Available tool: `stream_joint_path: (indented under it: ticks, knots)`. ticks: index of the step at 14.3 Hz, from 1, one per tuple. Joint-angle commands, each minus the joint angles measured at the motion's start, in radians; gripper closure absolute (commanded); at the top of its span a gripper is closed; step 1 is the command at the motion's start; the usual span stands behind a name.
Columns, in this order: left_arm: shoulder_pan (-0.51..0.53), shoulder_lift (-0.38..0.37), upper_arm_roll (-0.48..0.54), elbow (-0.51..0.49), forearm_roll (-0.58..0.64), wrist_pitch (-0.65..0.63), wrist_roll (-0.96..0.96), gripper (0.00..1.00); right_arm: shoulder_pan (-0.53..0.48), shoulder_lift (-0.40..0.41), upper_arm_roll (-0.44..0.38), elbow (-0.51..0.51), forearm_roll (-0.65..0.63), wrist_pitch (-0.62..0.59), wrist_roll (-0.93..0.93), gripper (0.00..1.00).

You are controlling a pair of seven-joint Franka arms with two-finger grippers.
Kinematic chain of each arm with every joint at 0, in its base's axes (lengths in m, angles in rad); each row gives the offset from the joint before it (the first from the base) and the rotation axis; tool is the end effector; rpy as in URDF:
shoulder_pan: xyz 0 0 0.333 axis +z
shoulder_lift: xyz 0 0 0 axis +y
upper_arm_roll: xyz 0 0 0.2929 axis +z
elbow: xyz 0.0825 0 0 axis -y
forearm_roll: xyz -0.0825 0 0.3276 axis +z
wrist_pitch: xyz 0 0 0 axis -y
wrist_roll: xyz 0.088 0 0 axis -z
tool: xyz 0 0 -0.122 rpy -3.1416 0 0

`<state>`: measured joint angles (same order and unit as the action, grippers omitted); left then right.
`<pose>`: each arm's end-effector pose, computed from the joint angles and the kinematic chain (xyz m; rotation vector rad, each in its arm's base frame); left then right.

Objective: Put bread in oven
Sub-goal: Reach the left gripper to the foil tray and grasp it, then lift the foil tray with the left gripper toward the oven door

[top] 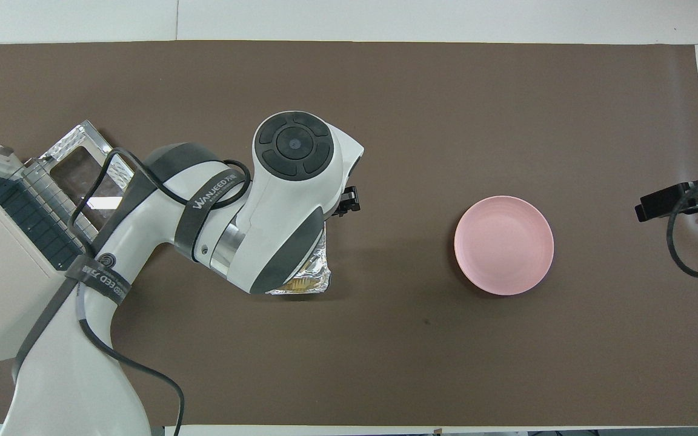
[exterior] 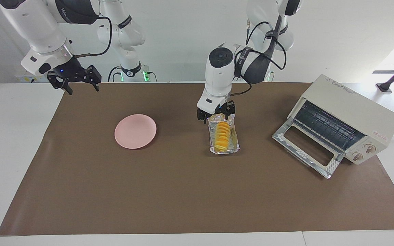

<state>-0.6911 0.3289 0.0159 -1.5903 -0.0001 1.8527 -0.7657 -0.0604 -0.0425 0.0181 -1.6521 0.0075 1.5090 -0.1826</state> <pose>0.4587 -0.3686 0.4217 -3.0900 -0.1389 0.0721 0.4755 -0.0190 0.5686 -3.1121 -0.2187 0.1549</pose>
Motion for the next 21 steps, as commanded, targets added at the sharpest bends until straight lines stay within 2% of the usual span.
stream_joint_path:
  ticks: [1, 7, 13, 17, 18, 21]
  knots:
    - [-0.045, 0.088, 0.019, 0.013, -0.001, 0.034, -0.032, 0.0, -0.013, -0.023, 0.017, -0.023, -0.014, -0.007, 0.009, 0.0]
    - [-0.05, 0.099, 0.019, -0.062, 0.026, 0.091, -0.035, 0.0, -0.013, -0.023, 0.017, -0.023, -0.014, -0.007, 0.009, 0.0]
    - [-0.073, 0.131, 0.019, -0.066, 0.06, 0.111, -0.035, 0.02, -0.013, -0.022, 0.017, -0.023, -0.014, -0.007, 0.009, 0.0]
    - [-0.071, 0.137, 0.019, -0.082, 0.06, 0.146, -0.033, 0.21, -0.013, -0.023, 0.016, -0.023, -0.014, -0.007, 0.009, 0.0]
    - [-0.071, 0.14, 0.019, -0.086, 0.06, 0.148, -0.033, 0.29, -0.013, -0.023, 0.017, -0.023, -0.014, -0.007, 0.009, 0.0]
    - [-0.073, 0.14, 0.019, -0.089, 0.06, 0.143, -0.033, 0.62, -0.013, -0.023, 0.016, -0.023, -0.014, -0.007, 0.009, 0.0]
